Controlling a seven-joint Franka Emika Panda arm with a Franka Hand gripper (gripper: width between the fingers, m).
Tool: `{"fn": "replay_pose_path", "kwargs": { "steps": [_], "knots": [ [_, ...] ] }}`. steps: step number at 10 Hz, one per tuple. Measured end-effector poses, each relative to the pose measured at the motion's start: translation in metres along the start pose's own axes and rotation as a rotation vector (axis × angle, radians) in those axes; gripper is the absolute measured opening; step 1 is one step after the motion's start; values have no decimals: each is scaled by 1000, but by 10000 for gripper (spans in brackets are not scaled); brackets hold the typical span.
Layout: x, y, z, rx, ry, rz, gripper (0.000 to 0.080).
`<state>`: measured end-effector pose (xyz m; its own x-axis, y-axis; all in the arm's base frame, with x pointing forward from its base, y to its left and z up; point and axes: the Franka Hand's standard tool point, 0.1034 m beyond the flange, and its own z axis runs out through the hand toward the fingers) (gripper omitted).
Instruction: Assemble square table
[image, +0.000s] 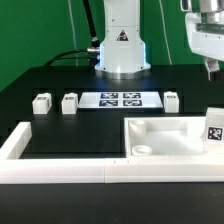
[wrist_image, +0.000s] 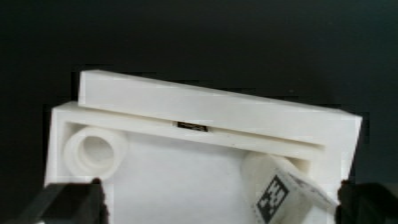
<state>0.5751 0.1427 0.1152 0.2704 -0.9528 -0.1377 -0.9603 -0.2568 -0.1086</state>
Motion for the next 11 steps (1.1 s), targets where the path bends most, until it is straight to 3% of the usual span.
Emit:
{"fn": "replay_pose_path", "kwargs": {
  "steps": [1, 3, 4, 5, 9, 10, 11],
  "knots": [
    [1, 5, 3, 2, 6, -93, 649],
    [9, 36, 9, 0, 8, -341, 649],
    [6, 53, 16, -29, 2, -393, 649],
    [1, 62, 21, -50, 0, -471, 649],
    [6, 59, 19, -47, -1, -728, 649],
    [6, 61, 21, -52, -5, -774, 649],
    [6, 73, 26, -77, -24, -835, 649]
  ]
}}
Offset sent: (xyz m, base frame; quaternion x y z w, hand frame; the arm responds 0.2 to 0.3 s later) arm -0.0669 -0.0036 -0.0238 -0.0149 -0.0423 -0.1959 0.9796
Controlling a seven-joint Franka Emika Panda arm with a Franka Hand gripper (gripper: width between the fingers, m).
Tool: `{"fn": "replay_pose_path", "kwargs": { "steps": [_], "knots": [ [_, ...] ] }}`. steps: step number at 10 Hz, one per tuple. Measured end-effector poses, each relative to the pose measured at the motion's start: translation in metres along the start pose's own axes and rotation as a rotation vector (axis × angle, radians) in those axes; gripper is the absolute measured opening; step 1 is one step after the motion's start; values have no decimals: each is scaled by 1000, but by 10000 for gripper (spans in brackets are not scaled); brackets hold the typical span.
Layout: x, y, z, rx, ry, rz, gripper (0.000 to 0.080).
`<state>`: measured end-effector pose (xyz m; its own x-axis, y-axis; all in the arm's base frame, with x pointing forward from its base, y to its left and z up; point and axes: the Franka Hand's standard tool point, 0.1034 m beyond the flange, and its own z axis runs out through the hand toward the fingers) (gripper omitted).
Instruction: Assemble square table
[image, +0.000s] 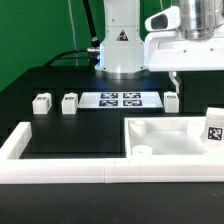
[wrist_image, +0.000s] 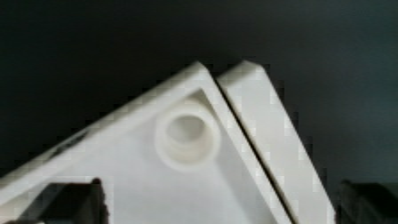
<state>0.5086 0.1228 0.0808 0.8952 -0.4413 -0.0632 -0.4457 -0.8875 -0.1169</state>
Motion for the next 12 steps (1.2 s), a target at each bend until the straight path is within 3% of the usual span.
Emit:
{"fn": "replay_pose_path", "kwargs": {
  "steps": [2, 4, 7, 9, 11, 12],
  "knots": [
    [-16, 20, 11, -28, -30, -147, 649],
    [-35, 43, 25, -59, 29, -313, 649],
    [-32, 44, 25, -70, 8, -430, 649],
    [-47, 51, 29, -88, -104, -426, 649],
    [-78, 75, 44, -146, -343, -376, 649],
    [-80, 80, 49, -163, -381, -375, 649]
  ]
}}
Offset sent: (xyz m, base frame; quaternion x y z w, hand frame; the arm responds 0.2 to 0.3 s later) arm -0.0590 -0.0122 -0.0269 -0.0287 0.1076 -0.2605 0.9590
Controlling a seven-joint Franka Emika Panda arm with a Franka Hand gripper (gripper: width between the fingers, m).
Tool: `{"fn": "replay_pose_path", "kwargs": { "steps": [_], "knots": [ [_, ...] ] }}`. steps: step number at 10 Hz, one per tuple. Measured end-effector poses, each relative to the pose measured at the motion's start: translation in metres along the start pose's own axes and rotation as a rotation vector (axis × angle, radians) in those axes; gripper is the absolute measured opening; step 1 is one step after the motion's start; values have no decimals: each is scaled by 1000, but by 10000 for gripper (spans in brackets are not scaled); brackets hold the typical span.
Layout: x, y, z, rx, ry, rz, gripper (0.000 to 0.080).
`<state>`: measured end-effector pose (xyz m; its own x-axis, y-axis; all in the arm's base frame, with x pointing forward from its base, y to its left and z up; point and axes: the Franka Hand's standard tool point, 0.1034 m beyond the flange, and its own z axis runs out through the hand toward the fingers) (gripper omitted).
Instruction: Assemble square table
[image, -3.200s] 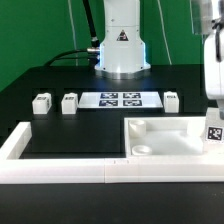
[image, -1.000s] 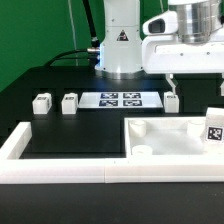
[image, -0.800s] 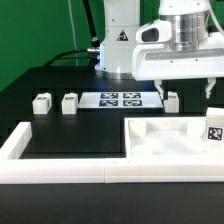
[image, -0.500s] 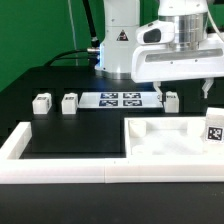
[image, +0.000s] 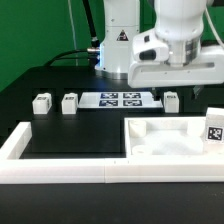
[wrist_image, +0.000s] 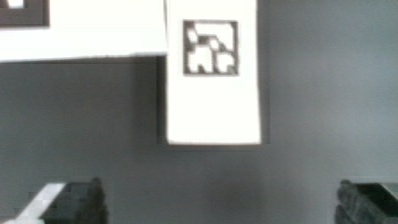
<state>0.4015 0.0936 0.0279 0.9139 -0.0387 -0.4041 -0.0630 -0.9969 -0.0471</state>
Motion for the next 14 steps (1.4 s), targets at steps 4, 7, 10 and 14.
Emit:
{"fn": "replay_pose_path", "kwargs": {
  "steps": [4, 7, 10, 14],
  "knots": [
    [-8, -3, -1, 15, -321, 50, 649],
    [-6, -7, 6, -13, -477, 78, 649],
    [-14, -8, 21, -20, -482, 94, 649],
    [-24, -4, 33, -25, -496, 116, 649]
  ]
}}
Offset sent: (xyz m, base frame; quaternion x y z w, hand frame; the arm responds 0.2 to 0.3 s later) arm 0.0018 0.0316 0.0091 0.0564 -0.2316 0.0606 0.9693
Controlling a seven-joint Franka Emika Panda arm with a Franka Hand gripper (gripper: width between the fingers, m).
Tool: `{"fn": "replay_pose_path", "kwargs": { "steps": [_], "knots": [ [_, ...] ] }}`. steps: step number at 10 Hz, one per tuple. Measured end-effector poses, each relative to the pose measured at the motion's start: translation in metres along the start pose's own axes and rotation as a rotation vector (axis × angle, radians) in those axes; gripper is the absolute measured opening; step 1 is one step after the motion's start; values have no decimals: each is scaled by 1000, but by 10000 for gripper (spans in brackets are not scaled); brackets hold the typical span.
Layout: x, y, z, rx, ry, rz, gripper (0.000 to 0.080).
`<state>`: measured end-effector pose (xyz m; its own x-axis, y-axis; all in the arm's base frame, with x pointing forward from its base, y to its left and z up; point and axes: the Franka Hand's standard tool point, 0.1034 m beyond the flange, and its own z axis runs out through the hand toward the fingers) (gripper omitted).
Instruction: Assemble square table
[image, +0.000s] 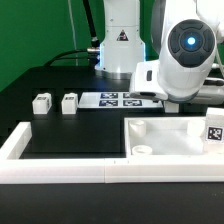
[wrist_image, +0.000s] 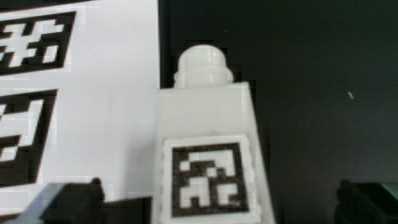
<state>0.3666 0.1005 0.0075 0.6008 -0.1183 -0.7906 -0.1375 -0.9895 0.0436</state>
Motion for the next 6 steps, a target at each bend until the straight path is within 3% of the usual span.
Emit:
{"fn": "replay_pose_path", "kwargs": {
  "steps": [2, 3, 4, 6],
  "knots": [
    [0, 1, 0, 2, 0, 2, 404],
    [0, 2, 0, 3, -1, 3, 404],
    [1, 2, -1, 4, -1, 4, 287],
    [1, 3, -1, 6, -1, 5, 287]
  ]
}}
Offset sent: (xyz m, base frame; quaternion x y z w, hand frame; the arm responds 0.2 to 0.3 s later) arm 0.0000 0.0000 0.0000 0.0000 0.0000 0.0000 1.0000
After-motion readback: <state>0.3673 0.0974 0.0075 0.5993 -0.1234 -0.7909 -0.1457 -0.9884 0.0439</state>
